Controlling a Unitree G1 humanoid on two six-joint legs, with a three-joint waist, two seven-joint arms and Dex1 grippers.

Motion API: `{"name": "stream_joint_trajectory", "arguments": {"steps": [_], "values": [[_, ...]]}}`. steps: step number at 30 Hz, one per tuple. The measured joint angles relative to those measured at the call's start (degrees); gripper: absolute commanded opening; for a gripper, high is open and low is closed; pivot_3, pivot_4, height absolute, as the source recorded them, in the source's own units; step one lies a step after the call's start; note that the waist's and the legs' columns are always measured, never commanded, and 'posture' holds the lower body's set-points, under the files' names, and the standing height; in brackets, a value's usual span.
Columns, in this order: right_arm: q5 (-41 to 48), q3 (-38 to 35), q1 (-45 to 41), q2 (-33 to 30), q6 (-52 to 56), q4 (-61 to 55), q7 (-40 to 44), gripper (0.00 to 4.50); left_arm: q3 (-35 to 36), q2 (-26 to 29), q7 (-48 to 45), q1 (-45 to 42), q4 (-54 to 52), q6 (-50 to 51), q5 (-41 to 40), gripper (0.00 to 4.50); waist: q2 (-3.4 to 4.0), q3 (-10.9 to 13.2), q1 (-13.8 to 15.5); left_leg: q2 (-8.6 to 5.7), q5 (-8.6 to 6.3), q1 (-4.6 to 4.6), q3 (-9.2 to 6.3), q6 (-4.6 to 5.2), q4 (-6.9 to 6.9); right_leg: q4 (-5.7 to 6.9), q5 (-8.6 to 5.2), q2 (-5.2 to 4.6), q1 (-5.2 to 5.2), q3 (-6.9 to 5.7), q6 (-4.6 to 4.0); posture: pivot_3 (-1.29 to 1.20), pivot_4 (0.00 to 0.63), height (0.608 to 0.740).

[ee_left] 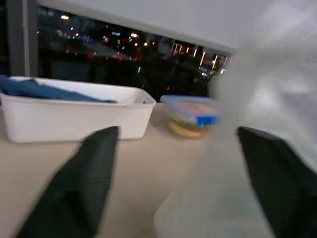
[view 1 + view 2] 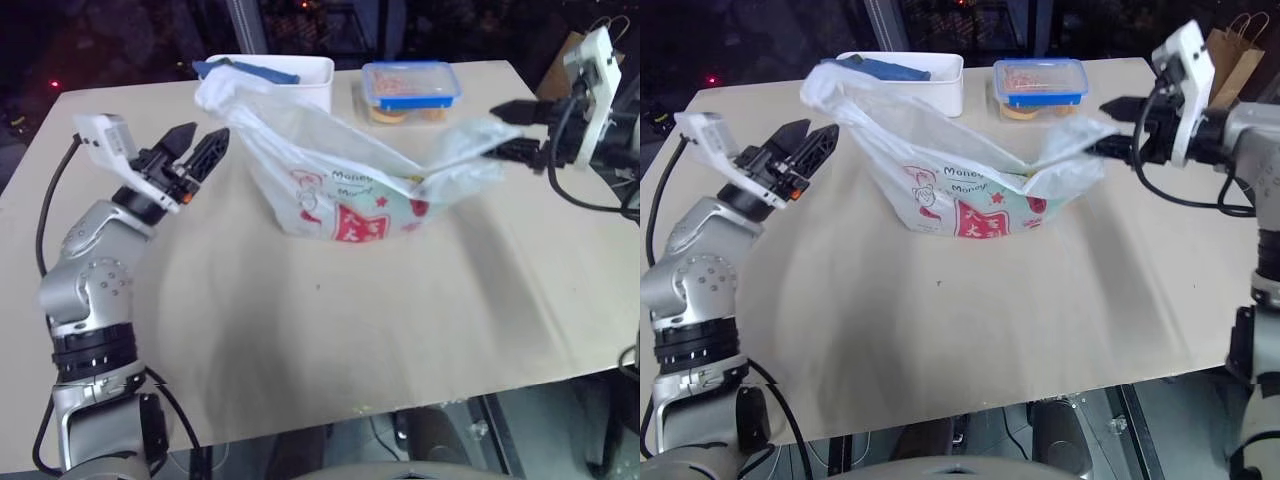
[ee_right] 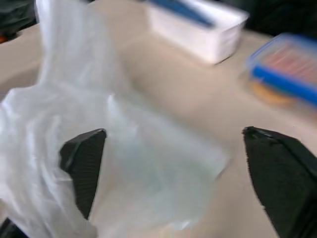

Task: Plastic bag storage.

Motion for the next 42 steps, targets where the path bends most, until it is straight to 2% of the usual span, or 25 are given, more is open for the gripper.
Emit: {"name": "stream_joint_trajectory", "arguments": {"steps": [3, 6, 9, 11, 17, 19, 23, 25, 28, 30, 32, 36, 40, 42], "values": [[7.70, -4.65, 2.75, -3.79, 5.71, -2.13, 4.25, 4.50, 3.71, 2.48, -2.75, 6.45, -2.32, 1.92, -2.05, 4.47, 0.02, 0.00, 0.06, 0.00, -0.09, 0.03, 0.01, 0.16, 0.01, 0.03, 0.00, 0.00, 0.01, -0.01, 0.00, 0.00, 0.150, 0.740], [8.40, -5.55, 3.89, -7.17, 5.97, -2.66, 5.42, 4.50, 4.14, 2.51, -3.04, 7.82, -2.42, 2.12, -1.98, 4.47, 0.01, -0.01, 0.39, 0.00, -0.09, 0.05, -0.05, 0.17, 0.07, 0.04, 0.00, 0.00, 0.09, -0.11, 0.00, 0.00, 0.150, 0.740], [3.78, -2.03, 6.12, -12.03, 4.02, -2.00, 5.00, 4.50, 4.43, 2.39, -2.84, 9.12, -2.33, 2.20, -1.53, 4.47, -0.03, -0.03, 0.68, 0.00, -0.09, 0.08, -0.07, 0.17, 0.19, 0.01, 0.02, 0.00, 0.19, -0.14, 0.04, 0.00, 0.150, 0.740], [1.45, 2.33, 10.90, -16.56, 1.76, -2.67, 8.60, 4.50, 4.16, 1.91, -2.69, 8.85, -2.35, 1.99, -1.27, 4.47, -0.03, -0.03, 1.08, -0.01, -0.09, 0.09, -0.06, 0.17, 0.21, 0.02, 0.03, 0.00, 0.21, -0.13, 0.06, 0.00, 0.150, 0.740], [5.58, 3.30, 12.72, -22.83, 2.52, -6.87, 18.66, 4.50, 2.22, 0.79, -2.43, 8.55, -2.34, 1.52, 0.20, 4.47, 0.08, 0.01, 1.24, 0.04, -0.09, 0.10, -0.07, 0.16, 0.22, 0.04, 0.03, 0.03, 0.19, -0.14, 0.06, 0.00, 0.150, 0.740], [7.20, 2.89, 11.48, -22.99, 3.26, -7.02, 19.80, 4.50, 1.87, 0.50, -2.46, 8.56, -2.32, 1.44, 0.54, 4.47, 0.06, 0.00, 1.22, 0.03, -0.09, 0.10, -0.05, 0.17, 0.25, 0.04, 0.04, 0.03, 0.20, -0.12, 0.06, 0.00, 0.150, 0.740], [11.02, -0.27, 4.05, -16.96, 6.74, -1.70, 15.71, 4.50, 1.73, -0.19, -2.25, 8.52, -2.23, 1.16, 0.81, 4.47, 0.05, 0.00, 1.32, 0.02, -0.09, 0.10, -0.03, 0.16, 0.34, 0.04, 0.04, 0.04, 0.23, -0.11, 0.07, 0.00, 0.150, 0.740], [14.15, -4.62, 1.88, -14.25, 8.46, 1.35, 13.77, 4.50, 1.72, -0.34, -2.20, 8.60, -2.27, 1.17, 0.83, 4.47, 0.04, 0.00, 1.53, 0.02, -0.09, 0.08, -0.06, 0.16, 0.35, 0.07, 0.05, 0.04, 0.23, -0.12, 0.07, 0.00, 0.150, 0.740], [15.40, -10.13, -0.04, -10.13, 8.06, 5.54, 8.12, 4.50, 1.79, -0.15, -2.23, 10.27, -2.62, 1.22, 1.12, 4.47, -0.04, -0.05, 1.61, 0.00, -0.08, 0.07, -0.06, 0.15, 0.34, 0.05, 0.05, 0.02, 0.24, -0.12, 0.07, 0.00, 0.150, 0.740], [14.98, -14.35, -0.59, -6.00, 6.67, 9.83, 1.45, 4.50, 1.69, 0.12, -2.50, 13.14, -3.57, 1.48, 1.76, 4.47, -0.14, -0.11, 1.49, -0.01, -0.06, 0.05, -0.02, 0.11, 0.34, 0.04, 0.05, -0.01, 0.23, -0.08, 0.08, 0.00, 0.150, 0.740], [13.06, -19.97, 8.61, -1.22, -0.43, 7.51, -2.80, 4.50, 2.17, 1.87, -3.73, 19.81, -6.72, 3.11, 1.70, 4.47, -0.68, -0.49, 1.49, 0.08, 0.00, 0.07, -0.07, 0.01, 0.12, -0.07, 0.03, 0.06, 0.24, -0.14, 0.05, 0.00, 0.150, 0.740], [8.36, -24.22, 25.91, 7.85, -10.57, 5.76, -8.91, 4.50, 3.70, 2.43, -6.07, 33.63, -11.01, 2.71, 4.31, 4.47, -0.48, -0.41, 1.58, 0.01, 0.03, 0.00, 0.07, -0.05, 0.03, -0.11, 0.04, -0.10, 0.12, -0.01, 0.06, 0.00, 0.150, 0.740], [4.07, -26.68, 38.50, 7.27, -18.90, 3.43, -8.37, 4.50, 3.56, 1.87, -7.42, 42.91, -13.48, -0.11, 8.48, 4.47, -0.02, -0.43, 2.07, -0.05, -0.10, 0.20, 0.15, 0.18, 0.06, -0.10, 0.06, -0.12, 0.30, 0.04, 0.11, 0.00, 0.150, 0.740], [0.08, -26.35, 47.44, 5.19, -24.46, 0.59, -5.39, 4.50, 2.27, 0.39, -8.56, 46.26, -15.17, -1.98, 9.79, 4.47, -0.02, -0.43, 2.16, -0.01, -0.11, 0.78, 0.14, 0.20, 0.01, -0.16, 0.02, -0.04, 0.90, 0.01, 0.10, 0.00, 0.150, 0.740]]}}
